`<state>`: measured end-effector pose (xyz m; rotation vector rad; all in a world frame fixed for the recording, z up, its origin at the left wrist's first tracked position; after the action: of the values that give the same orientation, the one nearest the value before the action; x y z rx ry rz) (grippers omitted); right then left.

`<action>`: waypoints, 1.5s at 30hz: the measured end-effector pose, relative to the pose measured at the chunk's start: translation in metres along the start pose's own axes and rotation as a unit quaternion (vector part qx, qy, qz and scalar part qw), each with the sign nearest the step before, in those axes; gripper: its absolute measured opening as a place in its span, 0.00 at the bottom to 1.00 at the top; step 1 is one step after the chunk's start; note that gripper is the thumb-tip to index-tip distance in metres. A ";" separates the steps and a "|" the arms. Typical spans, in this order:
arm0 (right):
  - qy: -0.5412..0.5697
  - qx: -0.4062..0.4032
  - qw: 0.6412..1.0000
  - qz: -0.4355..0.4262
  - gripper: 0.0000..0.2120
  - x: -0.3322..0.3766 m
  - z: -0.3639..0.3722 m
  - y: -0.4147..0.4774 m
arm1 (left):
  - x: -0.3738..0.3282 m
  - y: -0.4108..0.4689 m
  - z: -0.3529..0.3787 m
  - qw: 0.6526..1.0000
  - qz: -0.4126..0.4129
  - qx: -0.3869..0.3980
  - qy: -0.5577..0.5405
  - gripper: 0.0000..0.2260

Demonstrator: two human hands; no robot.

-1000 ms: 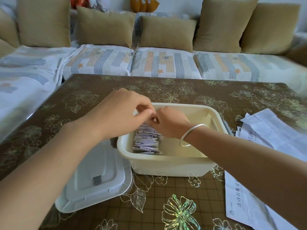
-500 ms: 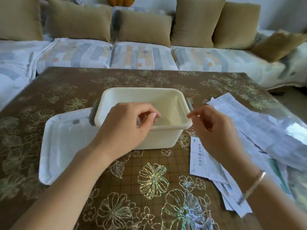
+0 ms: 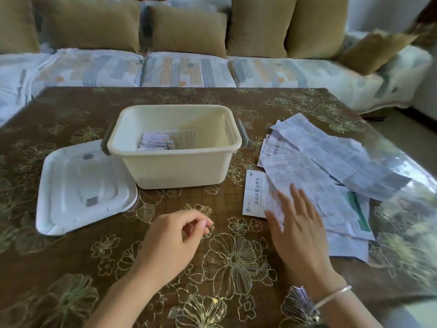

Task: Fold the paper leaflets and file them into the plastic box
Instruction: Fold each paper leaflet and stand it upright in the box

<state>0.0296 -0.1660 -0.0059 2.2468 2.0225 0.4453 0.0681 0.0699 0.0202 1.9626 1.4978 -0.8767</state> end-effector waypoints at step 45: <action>0.210 0.012 0.942 -0.259 0.17 0.030 -0.014 -0.083 | 0.040 -0.070 0.013 0.993 0.058 0.009 0.101 0.20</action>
<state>-0.0518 -0.1283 -0.0088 1.6144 2.7127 0.8965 0.0050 0.1037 -0.0202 2.1813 1.4701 -0.6603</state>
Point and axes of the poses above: each hand's wrist, its own y-axis towards the middle knuckle, its own z-axis out of the palm, x = y × z, the point moved 6 cm from there along y, towards the middle knuckle, and after that the axes turned 12 degrees about -z, right-handed, at the moved point
